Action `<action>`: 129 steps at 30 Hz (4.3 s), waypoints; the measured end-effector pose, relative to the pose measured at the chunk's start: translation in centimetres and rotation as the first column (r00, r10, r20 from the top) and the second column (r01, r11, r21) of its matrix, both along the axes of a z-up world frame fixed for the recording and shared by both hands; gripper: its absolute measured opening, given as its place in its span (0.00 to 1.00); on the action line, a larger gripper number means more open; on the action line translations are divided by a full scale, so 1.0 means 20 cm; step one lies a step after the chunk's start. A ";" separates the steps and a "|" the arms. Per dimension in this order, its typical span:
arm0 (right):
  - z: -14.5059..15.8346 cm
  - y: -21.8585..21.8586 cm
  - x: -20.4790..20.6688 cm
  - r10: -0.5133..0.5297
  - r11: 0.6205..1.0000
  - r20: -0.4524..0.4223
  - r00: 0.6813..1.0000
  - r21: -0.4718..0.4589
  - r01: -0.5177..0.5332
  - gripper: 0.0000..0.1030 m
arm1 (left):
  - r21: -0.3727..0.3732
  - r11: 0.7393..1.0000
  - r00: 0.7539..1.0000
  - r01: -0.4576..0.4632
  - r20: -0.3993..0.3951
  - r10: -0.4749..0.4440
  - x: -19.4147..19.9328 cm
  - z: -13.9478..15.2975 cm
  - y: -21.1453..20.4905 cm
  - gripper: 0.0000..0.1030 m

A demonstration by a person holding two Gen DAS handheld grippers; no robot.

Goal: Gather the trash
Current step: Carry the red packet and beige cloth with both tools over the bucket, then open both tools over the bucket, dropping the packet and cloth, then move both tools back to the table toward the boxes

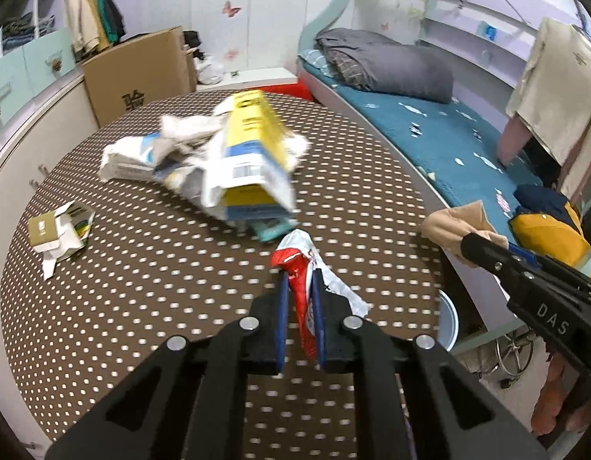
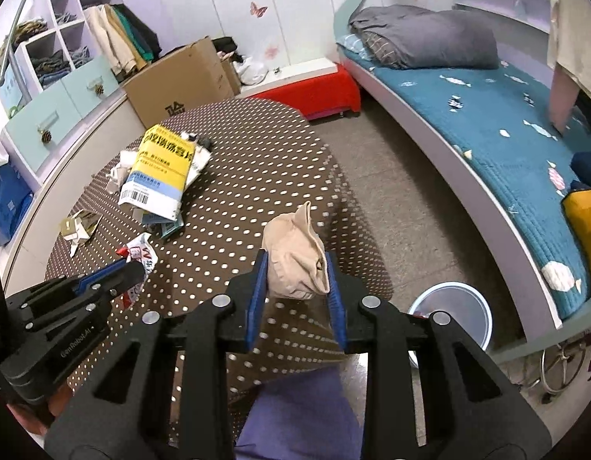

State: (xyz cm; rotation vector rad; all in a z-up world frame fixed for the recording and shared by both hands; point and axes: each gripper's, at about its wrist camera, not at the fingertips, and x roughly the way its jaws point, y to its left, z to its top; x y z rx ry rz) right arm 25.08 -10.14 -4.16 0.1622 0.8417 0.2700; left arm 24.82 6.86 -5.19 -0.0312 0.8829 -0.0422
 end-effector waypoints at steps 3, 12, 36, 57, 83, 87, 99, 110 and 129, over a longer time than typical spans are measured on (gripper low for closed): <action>0.01 -0.09 -0.02 -0.035 0.999 0.008 0.999 0.011 0.035 0.28 | 0.003 0.999 0.999 0.038 0.001 -0.038 0.01 0.00 -0.09 0.11; 0.02 -0.36 -0.07 -0.154 0.988 0.001 0.988 0.015 0.154 0.28 | -0.003 0.984 0.984 0.177 0.006 -0.177 0.04 0.01 -0.40 0.11; -0.14 -1.11 -0.25 -0.503 0.863 -0.095 0.859 -0.005 0.505 0.28 | -0.011 0.885 0.879 0.466 -0.102 -0.465 0.15 -0.18 -1.22 0.11; -0.42 -1.35 -0.20 -0.562 0.819 -0.253 0.787 -0.042 0.572 0.28 | -0.011 0.872 0.847 0.489 -0.229 -0.479 0.36 -0.42 -1.50 0.48; -0.40 -1.11 -0.10 -0.501 0.865 -0.232 0.834 -0.115 0.488 0.77 | -0.010 0.923 0.898 0.384 -0.231 -0.375 0.38 -0.39 -1.17 0.48; -0.37 -1.07 -0.12 -0.498 0.867 -0.223 0.838 -0.107 0.487 0.77 | -0.024 0.920 0.895 0.391 -0.221 -0.387 0.33 -0.37 -1.14 0.48; -0.26 -0.91 -0.18 -0.464 0.886 -0.172 0.869 -0.076 0.458 0.77 | -0.011 0.924 0.913 0.381 -0.150 -0.378 0.20 -0.24 -1.02 0.48; -0.13 -0.69 -0.20 -0.391 0.920 -0.101 0.915 -0.070 0.386 0.77 | -0.014 0.954 0.951 0.301 -0.075 -0.301 0.10 -0.08 -0.76 0.48; 0.02 -0.16 -0.08 -0.154 0.986 -0.046 0.987 -0.067 0.151 0.77 | -0.013 1.000 1.000 0.015 -0.001 -0.015 0.02 0.03 -0.13 0.74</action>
